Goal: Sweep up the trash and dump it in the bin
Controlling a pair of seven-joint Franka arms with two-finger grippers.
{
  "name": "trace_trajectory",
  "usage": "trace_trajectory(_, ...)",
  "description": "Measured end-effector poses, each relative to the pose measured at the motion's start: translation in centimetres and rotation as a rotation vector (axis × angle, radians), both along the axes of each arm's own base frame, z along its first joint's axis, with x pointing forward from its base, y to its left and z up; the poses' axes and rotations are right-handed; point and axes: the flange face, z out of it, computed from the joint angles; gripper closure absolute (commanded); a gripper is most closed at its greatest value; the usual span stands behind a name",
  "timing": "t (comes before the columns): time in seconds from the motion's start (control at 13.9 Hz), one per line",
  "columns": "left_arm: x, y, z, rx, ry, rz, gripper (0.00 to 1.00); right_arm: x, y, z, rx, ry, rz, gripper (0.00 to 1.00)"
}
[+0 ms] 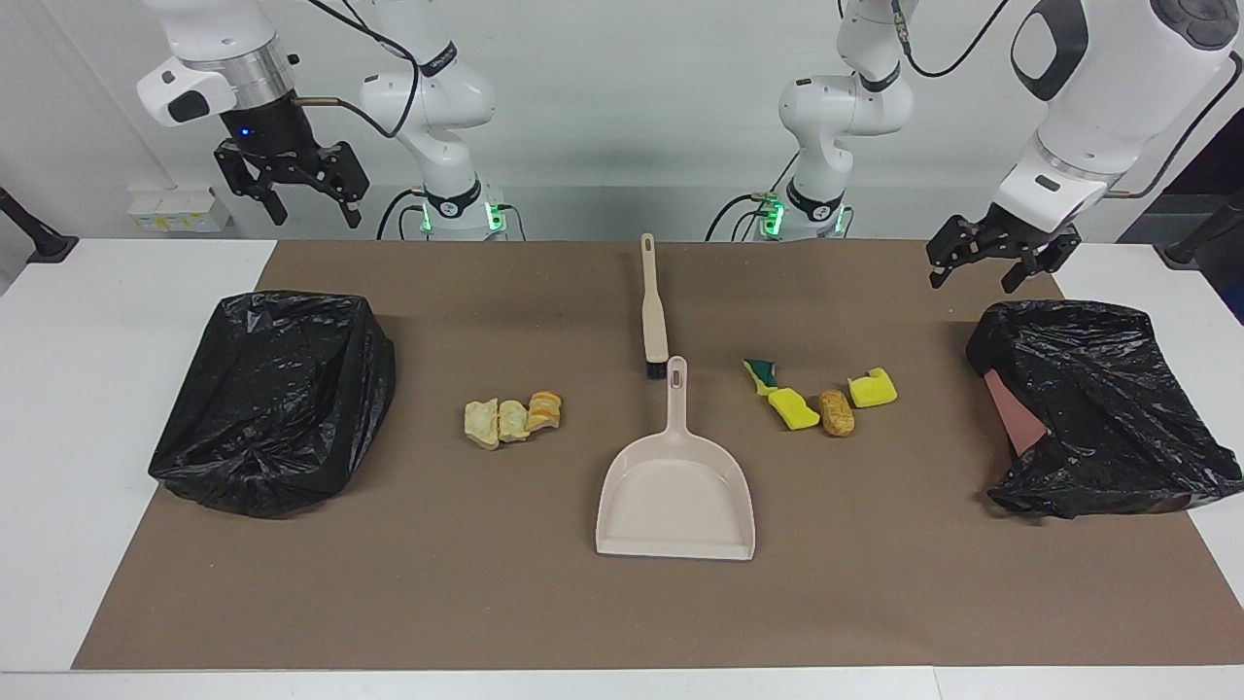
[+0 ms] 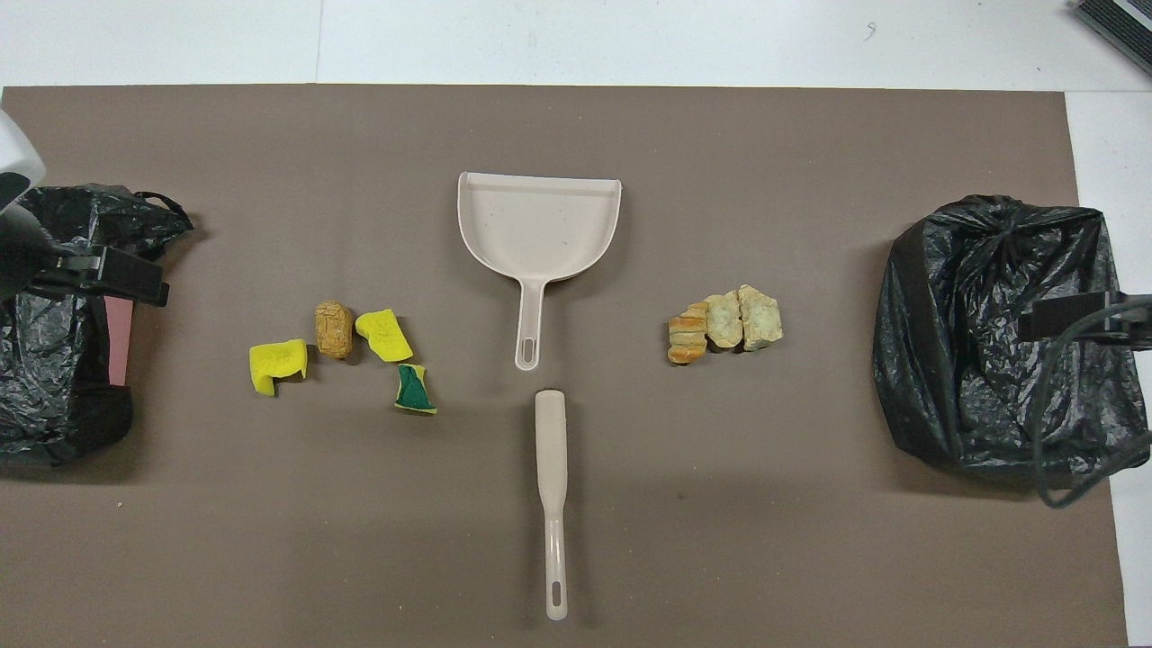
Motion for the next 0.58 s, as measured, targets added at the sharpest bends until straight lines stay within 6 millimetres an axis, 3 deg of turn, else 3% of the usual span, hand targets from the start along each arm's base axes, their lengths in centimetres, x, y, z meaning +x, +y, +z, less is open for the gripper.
trace_trajectory(0.58, -0.09, -0.85, -0.17, -0.001, 0.003, -0.028, 0.00, -0.02, 0.02, -0.02, 0.000, 0.002, 0.000, 0.00)
